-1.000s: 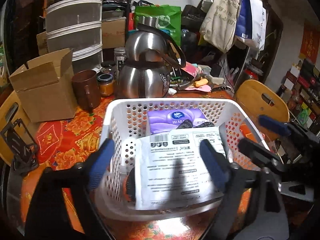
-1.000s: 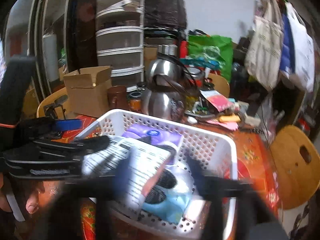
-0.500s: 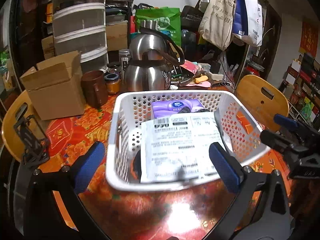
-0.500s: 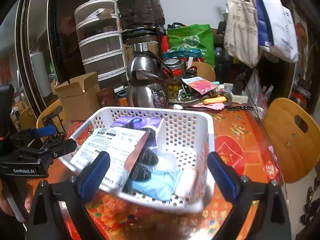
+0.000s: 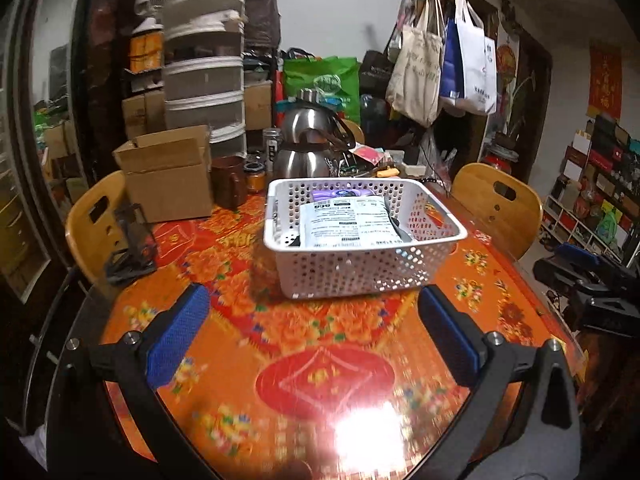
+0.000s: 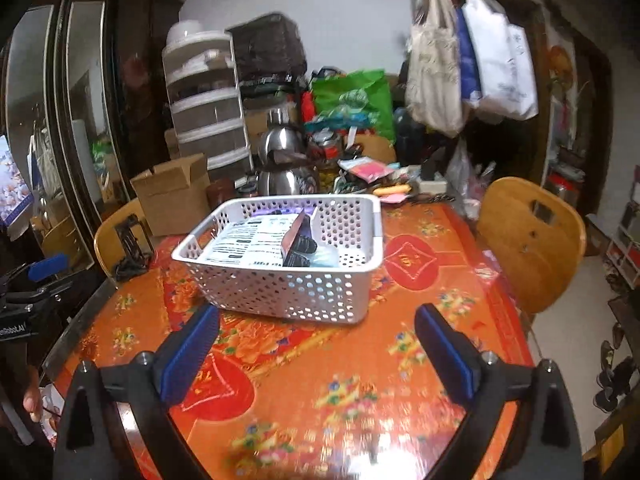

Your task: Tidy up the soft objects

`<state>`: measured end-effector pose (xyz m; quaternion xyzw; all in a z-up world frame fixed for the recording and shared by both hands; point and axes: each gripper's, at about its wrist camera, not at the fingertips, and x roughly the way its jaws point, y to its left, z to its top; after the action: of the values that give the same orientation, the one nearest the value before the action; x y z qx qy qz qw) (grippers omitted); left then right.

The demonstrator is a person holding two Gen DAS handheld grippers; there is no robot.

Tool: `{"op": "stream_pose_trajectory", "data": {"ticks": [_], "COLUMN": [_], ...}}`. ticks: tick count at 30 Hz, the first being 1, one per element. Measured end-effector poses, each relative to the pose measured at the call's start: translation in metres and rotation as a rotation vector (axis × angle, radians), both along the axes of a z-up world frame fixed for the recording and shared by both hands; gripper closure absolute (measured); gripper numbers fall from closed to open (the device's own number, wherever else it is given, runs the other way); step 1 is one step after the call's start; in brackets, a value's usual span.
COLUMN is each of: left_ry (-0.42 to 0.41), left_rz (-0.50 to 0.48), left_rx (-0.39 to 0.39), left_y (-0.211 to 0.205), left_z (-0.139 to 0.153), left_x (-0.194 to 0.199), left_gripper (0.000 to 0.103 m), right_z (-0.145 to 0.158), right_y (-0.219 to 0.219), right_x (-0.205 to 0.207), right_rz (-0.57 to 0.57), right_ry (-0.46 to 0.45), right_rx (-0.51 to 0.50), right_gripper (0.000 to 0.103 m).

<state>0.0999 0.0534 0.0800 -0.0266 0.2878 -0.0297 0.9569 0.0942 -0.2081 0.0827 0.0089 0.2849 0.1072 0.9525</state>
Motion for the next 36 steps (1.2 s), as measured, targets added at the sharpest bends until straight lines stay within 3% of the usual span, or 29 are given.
{"op": "stream_pose_trajectory", "data": {"ticks": [3, 5, 9, 13, 18, 23, 36], "left_ry": [-0.024, -0.040, -0.057, -0.053, -0.009, 0.021, 0.031], "left_rz": [0.015, 0.016, 0.017, -0.006, -0.024, -0.030, -0.020], "left_rx": [-0.004, -0.003, -0.004, -0.014, -0.032, -0.038, -0.029], "left_y": [0.005, 0.005, 0.000, -0.011, -0.022, -0.026, -0.028], "left_z": [0.011, 0.020, 0.035, 0.037, 0.029, 0.018, 0.011], "left_x": [-0.047, -0.073, -0.116, -0.137, -0.125, -0.105, -0.086], "left_gripper": [0.000, 0.000, 0.000, 0.000, 0.000, 0.000, 0.000], "right_z": [0.013, 0.020, 0.031, 0.030, 0.020, 0.018, 0.014], "right_y": [0.002, 0.003, 0.010, 0.013, 0.014, 0.012, 0.015], "right_x": [-0.041, -0.063, -0.088, -0.095, -0.079, -0.070, -0.066], "right_rz": [-0.033, -0.050, -0.001, -0.031, -0.023, -0.032, -0.029], "right_ry": [-0.055, -0.043, 0.002, -0.016, 0.039, 0.036, 0.051], "right_rx": [-0.025, -0.021, -0.019, -0.057, -0.041, -0.028, -0.035], "right_gripper": [0.004, 0.000, 0.000, 0.000, 0.000, 0.000, 0.000]}}
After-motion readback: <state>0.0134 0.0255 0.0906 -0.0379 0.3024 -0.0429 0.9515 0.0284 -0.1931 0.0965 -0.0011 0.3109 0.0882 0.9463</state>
